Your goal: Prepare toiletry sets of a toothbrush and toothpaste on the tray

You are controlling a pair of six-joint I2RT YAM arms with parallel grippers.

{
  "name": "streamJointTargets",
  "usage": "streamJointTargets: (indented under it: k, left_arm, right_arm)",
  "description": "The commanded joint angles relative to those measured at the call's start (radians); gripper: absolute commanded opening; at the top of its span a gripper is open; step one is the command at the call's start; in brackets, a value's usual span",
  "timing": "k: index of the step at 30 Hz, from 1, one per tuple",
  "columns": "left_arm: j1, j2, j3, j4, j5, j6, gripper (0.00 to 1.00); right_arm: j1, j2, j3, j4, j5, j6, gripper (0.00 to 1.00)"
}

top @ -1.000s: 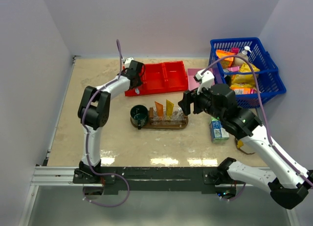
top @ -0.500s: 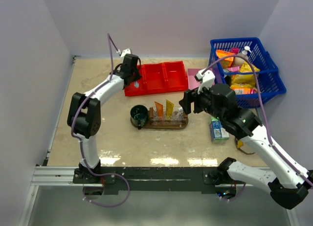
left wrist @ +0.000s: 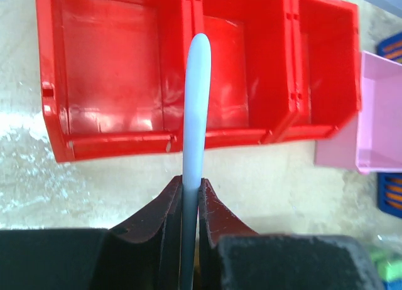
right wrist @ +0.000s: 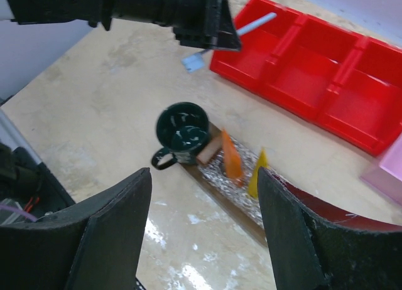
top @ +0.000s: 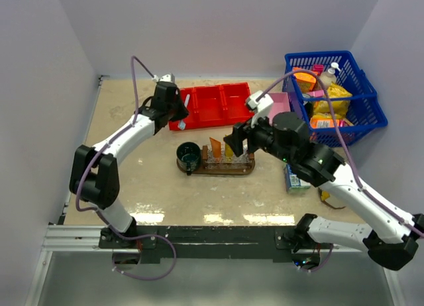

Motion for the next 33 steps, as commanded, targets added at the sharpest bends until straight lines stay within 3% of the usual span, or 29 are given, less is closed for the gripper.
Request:
streamJointTargets:
  k: [1, 8, 14, 18, 22, 29, 33]
  left_arm:
    - [0.009, -0.120, -0.043, 0.012, 0.118, -0.013, 0.00]
    - [0.038, -0.253, -0.138, -0.037, 0.232, -0.042, 0.00]
    - [0.047, -0.277, -0.118, -0.241, 0.240, -0.108, 0.00]
    - [0.047, -0.283, -0.141, -0.291, 0.298, -0.138, 0.00]
    - [0.047, -0.303, -0.152, -0.311, 0.265, -0.104, 0.00]
    - [0.047, -0.344, -0.107, -0.383, 0.160, 0.103, 0.00]
    - [0.047, -0.295, 0.018, -0.504, 0.168, 0.244, 0.00]
  right_arm:
    - [0.114, 0.074, 0.091, 0.085, 0.077, -0.018, 0.70]
    - [0.311, 0.237, 0.198, 0.110, 0.280, -0.086, 0.68]
    - [0.444, 0.392, 0.273, 0.153, 0.431, -0.195, 0.68]
    - [0.498, 0.476, 0.336, 0.171, 0.482, -0.256, 0.65]
    - [0.521, 0.542, 0.402, 0.150, 0.485, -0.281, 0.63]
    - [0.520, 0.532, 0.409, 0.130, 0.429, -0.281, 0.63]
    - [0.520, 0.490, 0.447, 0.082, 0.285, -0.325, 0.64]
